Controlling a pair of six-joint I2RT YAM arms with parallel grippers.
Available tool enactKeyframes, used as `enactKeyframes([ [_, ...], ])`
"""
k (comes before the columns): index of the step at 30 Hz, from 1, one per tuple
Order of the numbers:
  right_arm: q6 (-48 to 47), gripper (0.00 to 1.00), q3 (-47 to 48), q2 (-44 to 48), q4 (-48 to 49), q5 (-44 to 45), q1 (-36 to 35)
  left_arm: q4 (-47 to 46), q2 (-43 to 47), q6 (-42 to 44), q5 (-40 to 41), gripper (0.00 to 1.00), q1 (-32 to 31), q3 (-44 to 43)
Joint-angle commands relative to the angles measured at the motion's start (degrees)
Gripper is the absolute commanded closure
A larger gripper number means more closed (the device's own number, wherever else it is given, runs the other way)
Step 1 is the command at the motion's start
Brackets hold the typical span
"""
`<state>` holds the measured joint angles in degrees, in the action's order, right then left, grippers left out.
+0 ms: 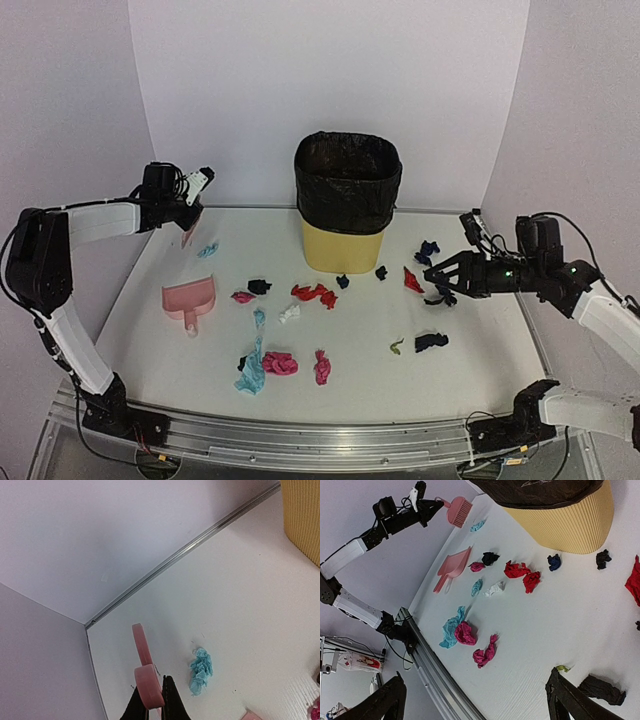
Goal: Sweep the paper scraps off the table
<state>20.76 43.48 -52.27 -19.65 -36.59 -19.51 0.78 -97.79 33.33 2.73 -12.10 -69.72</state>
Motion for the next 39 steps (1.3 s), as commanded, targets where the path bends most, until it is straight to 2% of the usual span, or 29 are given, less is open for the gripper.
enactKeyframes([
  [1,-1.4,0.06,1.4,1.0,-1.1,0.9,0.3,-0.5,-3.4,0.1,-1.6,1.0,0.0,-3.0],
  [14,-1.4,0.06,0.5,3.3,-2.3,0.7,0.3,8.0,-1.2,-1.6,-10.3,1.0,-5.7,-3.8],
  [25,-0.8,0.06,-0.5,7.1,-3.5,0.1,0.3,8.5,5.2,-6.3,-11.1,1.0,-15.5,1.0],
  [39,-0.5,0.06,-1.2,10.6,-5.2,0.5,0.3,13.6,12.6,-14.4,-11.0,1.0,-28.2,5.2],
])
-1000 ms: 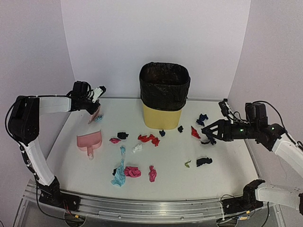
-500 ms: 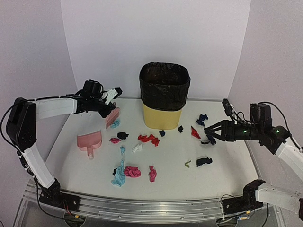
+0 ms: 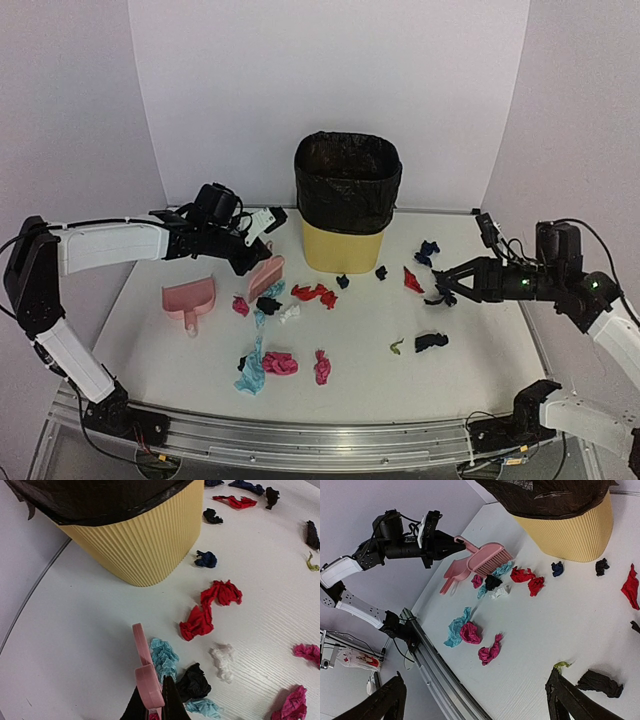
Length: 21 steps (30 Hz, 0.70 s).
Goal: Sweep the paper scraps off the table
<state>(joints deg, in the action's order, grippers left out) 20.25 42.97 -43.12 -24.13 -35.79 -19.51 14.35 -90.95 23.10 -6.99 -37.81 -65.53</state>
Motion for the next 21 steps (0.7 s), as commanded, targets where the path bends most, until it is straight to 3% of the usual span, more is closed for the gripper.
enactKeyframes([
  [1,-0.1,0.06,-0.9,1.7,-0.8,-0.2,0.3,-0.1,6.4,-4.9,-1.2,1.0,-3.0,1.3],
  [5,-0.3,0.06,-1.1,1.9,-1.0,-0.2,0.3,0.0,8.2,-6.8,4.4,1.0,-5.3,-0.1],
  [12,-0.4,0.06,-1.3,2.1,-1.4,-0.7,0.3,12.4,11.3,-11.2,17.2,1.0,-5.7,-4.0],
  [16,-0.3,0.06,-1.7,2.5,-1.6,-0.7,0.3,17.5,13.1,-15.4,23.9,1.0,-5.7,-1.4],
  [21,-0.5,0.06,-1.8,2.6,-1.6,-0.8,0.3,16.9,13.4,-20.2,27.1,1.0,-5.7,2.3],
])
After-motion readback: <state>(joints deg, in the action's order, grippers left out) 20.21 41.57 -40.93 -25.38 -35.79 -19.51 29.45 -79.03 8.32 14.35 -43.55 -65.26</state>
